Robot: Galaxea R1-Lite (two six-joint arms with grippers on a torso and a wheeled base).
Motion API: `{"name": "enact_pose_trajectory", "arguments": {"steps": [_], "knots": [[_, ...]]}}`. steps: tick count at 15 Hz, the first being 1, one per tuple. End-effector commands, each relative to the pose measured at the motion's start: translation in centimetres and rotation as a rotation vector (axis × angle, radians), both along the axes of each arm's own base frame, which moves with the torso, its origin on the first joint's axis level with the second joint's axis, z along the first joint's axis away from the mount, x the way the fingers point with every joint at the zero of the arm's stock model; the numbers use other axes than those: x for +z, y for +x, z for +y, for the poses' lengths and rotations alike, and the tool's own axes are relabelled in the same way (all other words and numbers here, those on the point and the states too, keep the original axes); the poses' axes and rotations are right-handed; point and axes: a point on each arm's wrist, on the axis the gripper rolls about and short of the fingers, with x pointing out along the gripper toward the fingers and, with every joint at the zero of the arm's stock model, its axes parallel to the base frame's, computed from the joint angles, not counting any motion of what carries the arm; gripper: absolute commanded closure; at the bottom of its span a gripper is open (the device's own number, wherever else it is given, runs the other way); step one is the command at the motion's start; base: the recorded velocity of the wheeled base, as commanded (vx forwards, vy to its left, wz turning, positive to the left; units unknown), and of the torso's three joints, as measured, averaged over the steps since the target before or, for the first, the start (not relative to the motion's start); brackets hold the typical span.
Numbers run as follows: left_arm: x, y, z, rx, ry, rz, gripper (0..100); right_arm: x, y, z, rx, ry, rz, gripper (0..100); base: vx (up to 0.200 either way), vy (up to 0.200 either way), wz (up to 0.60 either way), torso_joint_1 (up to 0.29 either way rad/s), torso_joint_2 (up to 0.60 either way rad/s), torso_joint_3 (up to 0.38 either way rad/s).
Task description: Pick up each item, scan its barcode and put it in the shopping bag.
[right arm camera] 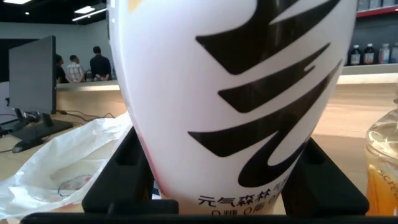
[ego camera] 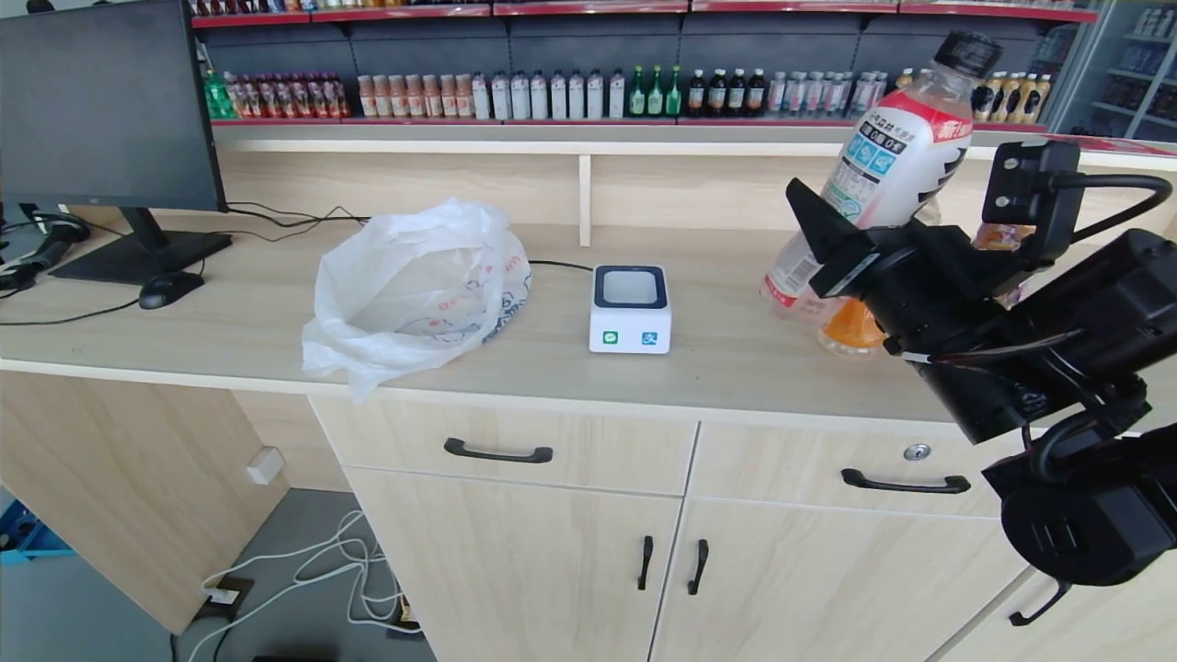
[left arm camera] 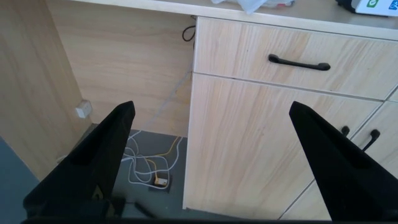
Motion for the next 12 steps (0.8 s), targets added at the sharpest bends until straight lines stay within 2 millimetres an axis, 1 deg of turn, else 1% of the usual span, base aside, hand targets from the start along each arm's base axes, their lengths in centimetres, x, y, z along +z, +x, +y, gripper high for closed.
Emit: {"name": "enact_pose_trajectory", "arguments": {"steps": [1, 4, 6, 12], "knots": [[0.0, 0.01, 0.0, 0.001, -0.001, 0.001, 0, -0.01, 0.0, 0.04, 0.0, 0.0, 0.0, 100, 0.0, 0.2, 0.0, -0.002, 0.0, -0.002], [0.0, 0.0, 0.0, 0.0, -0.001, -0.001, 0, 0.11, 0.0, -0.01, -0.004, -0.003, -0.006, 100, 0.0, 0.2, 0.0, 0.009, 0.0, 0.006], [0.0, 0.01, 0.0, 0.0, -0.001, 0.001, 0, 0.58, 0.16, 0.01, -0.003, 0.008, -0.023, 100, 0.0, 0.2, 0.0, 0.007, 0.0, 0.002], [0.0, 0.01, 0.0, 0.001, -0.001, 0.001, 0, 0.35, 0.49, -0.74, -0.028, 0.006, -0.014, 100, 0.0, 0.2, 0.0, 0.002, 0.0, 0.005]]}}
